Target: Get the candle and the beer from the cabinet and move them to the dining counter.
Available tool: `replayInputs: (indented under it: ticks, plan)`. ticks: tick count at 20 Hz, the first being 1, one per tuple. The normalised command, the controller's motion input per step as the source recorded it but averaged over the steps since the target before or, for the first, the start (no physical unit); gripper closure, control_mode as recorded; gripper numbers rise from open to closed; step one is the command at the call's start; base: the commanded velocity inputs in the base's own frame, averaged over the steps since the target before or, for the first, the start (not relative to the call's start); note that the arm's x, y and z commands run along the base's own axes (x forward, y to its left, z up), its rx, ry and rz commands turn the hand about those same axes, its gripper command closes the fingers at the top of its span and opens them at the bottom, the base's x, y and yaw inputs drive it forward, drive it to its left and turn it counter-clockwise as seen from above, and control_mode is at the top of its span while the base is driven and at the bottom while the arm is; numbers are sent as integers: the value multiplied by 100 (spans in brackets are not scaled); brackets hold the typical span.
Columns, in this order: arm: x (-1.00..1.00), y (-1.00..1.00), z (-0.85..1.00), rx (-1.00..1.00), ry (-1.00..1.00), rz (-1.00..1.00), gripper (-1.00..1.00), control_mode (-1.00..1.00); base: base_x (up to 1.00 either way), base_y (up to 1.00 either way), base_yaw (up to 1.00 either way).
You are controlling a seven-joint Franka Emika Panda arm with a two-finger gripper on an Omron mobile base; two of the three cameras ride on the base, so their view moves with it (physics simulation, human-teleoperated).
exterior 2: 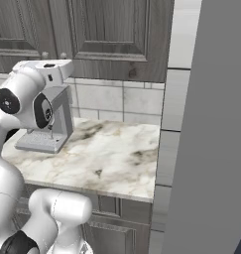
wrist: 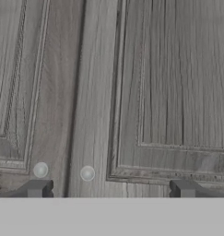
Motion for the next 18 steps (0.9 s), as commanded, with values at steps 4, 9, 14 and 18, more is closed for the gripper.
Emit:
replayInputs:
  ticks: [4,9,14,18]
  plan:
    - [16,0,0,2,0,0,-100,-100,0,0,0]
    - [24,0,0,1,0,2,-100,-100,0,0,0]
    - [23,0,0,2,1,2,-100,-100,0,0,0]
    - [11,3,0,4,7,0,-100,-100,0,0,0]
